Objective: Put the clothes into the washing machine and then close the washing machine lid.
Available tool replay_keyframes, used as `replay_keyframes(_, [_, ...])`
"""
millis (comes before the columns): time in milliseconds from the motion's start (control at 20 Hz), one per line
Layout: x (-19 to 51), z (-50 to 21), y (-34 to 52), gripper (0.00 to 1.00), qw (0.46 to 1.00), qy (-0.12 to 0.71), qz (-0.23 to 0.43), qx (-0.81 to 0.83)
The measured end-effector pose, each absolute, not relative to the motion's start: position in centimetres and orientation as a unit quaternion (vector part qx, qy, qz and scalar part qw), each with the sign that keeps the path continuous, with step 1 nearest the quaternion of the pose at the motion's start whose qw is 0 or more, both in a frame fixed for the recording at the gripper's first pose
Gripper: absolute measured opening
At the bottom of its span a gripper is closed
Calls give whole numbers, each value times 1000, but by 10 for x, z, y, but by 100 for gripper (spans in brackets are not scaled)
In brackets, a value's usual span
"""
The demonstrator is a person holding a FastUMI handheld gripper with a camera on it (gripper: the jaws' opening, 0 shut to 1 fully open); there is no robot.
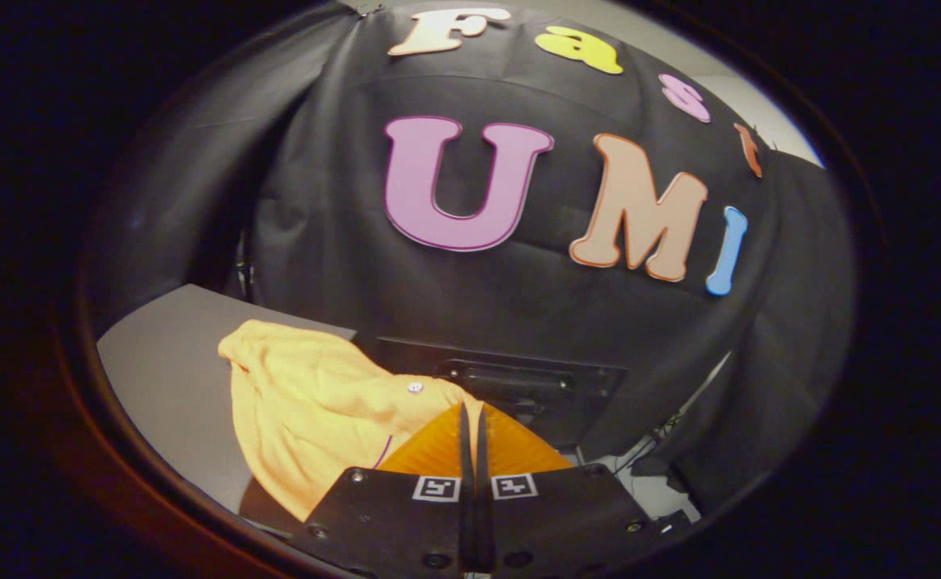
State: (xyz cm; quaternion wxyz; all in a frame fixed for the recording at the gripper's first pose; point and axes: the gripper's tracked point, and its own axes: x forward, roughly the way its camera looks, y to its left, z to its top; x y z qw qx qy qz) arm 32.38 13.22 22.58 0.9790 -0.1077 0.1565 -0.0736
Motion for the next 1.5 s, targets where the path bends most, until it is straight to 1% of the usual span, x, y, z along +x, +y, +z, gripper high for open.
replay_keyframes(200, [330, 189, 89, 0, 975, 175, -105, -84])
replay_keyframes(500, [342, 142, 61, 0, 968, 211, -119, -68])
replay_keyframes(550, [343, 145, 59, 1, 969, 200, -122, -73])
replay_keyframes(600, [349, 148, 54, 14, 970, 189, -132, -79])
replay_keyframes(700, [348, 157, 56, 18, 972, 178, -133, -78])
replay_keyframes(1050, [342, 171, 72, 19, 977, 162, -118, -77])
replay_keyframes(1500, [334, 169, 68, 19, 979, 160, -119, -49])
